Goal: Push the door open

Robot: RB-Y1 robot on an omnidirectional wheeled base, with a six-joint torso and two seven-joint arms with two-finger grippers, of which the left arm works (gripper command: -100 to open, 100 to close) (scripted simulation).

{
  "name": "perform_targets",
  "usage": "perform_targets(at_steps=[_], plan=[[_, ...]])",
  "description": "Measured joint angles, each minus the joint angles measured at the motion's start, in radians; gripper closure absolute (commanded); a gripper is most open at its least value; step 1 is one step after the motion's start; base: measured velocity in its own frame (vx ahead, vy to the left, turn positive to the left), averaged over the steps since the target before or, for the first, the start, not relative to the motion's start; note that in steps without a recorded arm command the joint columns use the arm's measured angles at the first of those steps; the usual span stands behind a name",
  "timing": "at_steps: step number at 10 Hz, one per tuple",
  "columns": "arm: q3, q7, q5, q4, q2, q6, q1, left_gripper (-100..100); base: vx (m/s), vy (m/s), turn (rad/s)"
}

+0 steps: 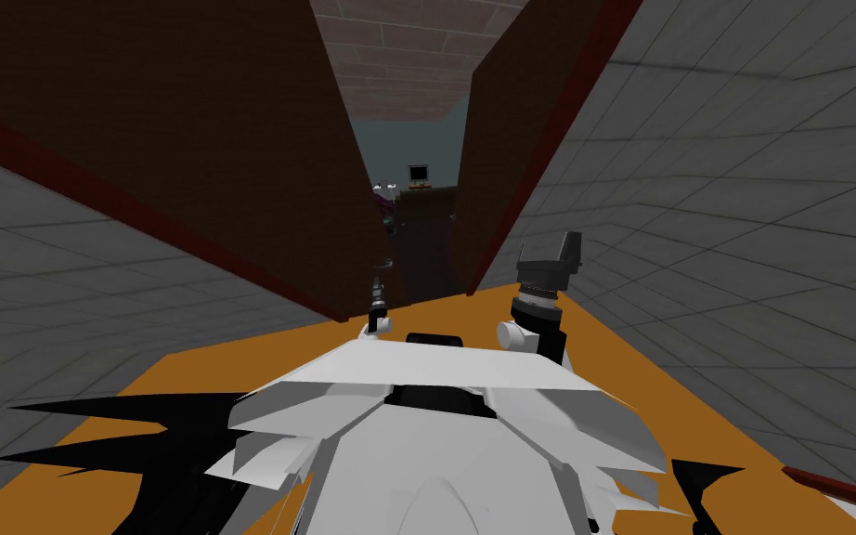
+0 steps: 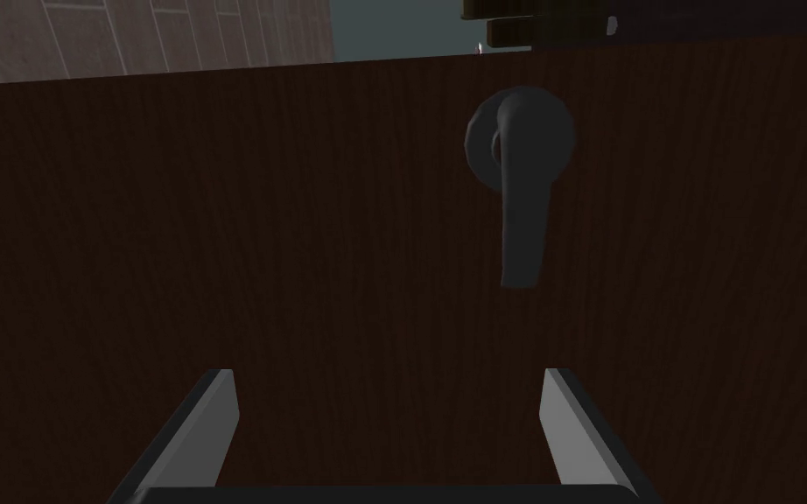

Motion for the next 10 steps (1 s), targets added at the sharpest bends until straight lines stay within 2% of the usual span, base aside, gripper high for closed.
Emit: perform_targets(at_steps=[2,5,7,8,10], plan=[[0.012,-0.002,0.000,0.048,-0.015,-0.007,-0.015,-100,0.030,0.097,-0.102],[0.029,0.000,0.002,0.115,-0.025,-0.014,-0.038,-100,0.034,0.086,-0.095],[0.044,-0.001,0.004,0.176,-0.039,-0.024,-0.060,-100,0.017,0.084,-0.084],[0.044,-0.001,0.004,0.178,-0.041,-0.024,-0.061,-100,0.085,0.035,-0.013],[0.047,0.000,0.006,0.198,-0.007,-0.038,-0.066,-100,0.154,0.062,-0.025]])
